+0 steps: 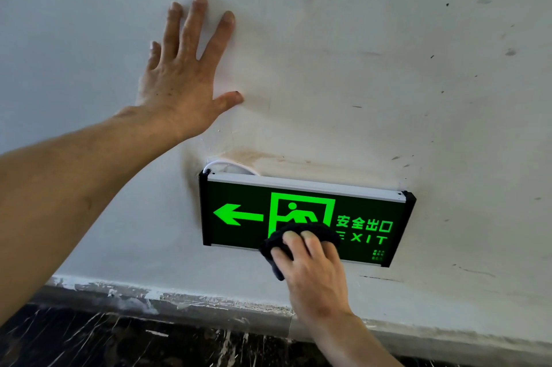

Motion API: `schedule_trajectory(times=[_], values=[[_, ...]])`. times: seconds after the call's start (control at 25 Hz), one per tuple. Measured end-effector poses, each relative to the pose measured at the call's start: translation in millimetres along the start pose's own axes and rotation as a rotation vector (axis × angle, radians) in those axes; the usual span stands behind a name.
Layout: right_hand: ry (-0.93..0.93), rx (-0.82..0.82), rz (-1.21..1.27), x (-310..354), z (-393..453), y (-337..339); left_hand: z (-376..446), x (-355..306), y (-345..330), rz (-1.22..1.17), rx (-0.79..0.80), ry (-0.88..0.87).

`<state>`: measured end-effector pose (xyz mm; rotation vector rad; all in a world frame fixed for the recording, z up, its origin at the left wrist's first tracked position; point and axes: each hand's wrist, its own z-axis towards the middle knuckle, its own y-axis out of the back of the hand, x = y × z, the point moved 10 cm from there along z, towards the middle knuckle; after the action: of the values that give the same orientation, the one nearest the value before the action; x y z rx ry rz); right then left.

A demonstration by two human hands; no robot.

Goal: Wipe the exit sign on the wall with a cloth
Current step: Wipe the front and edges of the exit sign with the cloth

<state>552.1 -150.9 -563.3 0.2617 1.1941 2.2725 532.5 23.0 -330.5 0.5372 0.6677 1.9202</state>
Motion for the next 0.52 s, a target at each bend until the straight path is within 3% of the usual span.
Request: schedule_trajectory(times=[0.24,0.52], values=[[-0.169,-0.152,-0.143,-88,-47,18,0,1,-1,0.0,0.011,0.005],[-0.725,-0.342,0.281,-128,-68,32,1,2,-1,-0.002,0.011,0.008]])
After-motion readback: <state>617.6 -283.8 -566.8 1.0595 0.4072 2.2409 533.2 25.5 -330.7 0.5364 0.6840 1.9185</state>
